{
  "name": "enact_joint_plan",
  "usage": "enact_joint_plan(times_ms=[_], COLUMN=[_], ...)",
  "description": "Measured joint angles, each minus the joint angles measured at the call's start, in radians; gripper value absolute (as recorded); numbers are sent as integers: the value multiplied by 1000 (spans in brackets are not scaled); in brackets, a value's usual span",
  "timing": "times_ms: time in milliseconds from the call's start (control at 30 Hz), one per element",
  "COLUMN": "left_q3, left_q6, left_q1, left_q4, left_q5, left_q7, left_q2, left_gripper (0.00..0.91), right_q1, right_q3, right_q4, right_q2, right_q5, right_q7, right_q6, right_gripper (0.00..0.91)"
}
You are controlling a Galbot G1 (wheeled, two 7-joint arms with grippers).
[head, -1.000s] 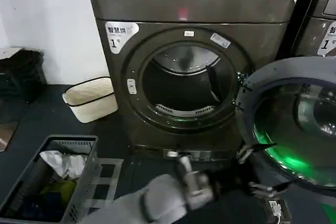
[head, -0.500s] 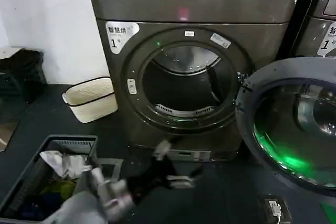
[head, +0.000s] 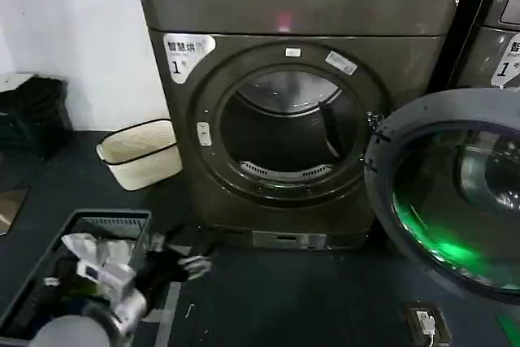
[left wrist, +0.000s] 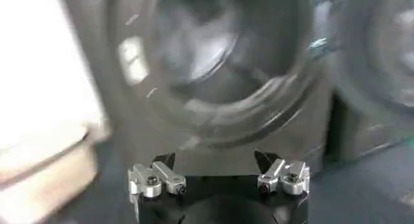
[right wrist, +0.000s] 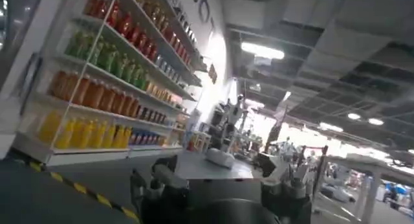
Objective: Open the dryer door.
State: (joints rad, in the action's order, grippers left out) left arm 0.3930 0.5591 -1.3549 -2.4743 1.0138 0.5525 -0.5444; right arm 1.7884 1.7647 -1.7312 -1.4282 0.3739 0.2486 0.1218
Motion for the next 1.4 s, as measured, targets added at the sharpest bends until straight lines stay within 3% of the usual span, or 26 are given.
enact_joint_plan(times_ms=[400, 667, 1000, 1400], left_q3=[350, 440, 476, 480], left_q6=[125, 151, 177, 177], left_q1=[-185, -193, -126, -47], left_q4=[93, 226, 424, 609], left_q5=[508, 879, 1203, 1335], left_q7=[327, 543, 657, 672], left_q2=[3, 55, 67, 120], left_gripper=[907, 907, 907, 907], right_q1=[-21, -22, -21, -22], right_q3=[-41, -55, -66, -66], right_q4=[35, 46, 47, 61], right_q2=[33, 34, 15, 9], right_q5=[-2, -3, -3, -3], right_q7=[-7, -11, -14, -17], right_q6=[-1, 11, 36, 45], right_gripper=[907, 907, 907, 907])
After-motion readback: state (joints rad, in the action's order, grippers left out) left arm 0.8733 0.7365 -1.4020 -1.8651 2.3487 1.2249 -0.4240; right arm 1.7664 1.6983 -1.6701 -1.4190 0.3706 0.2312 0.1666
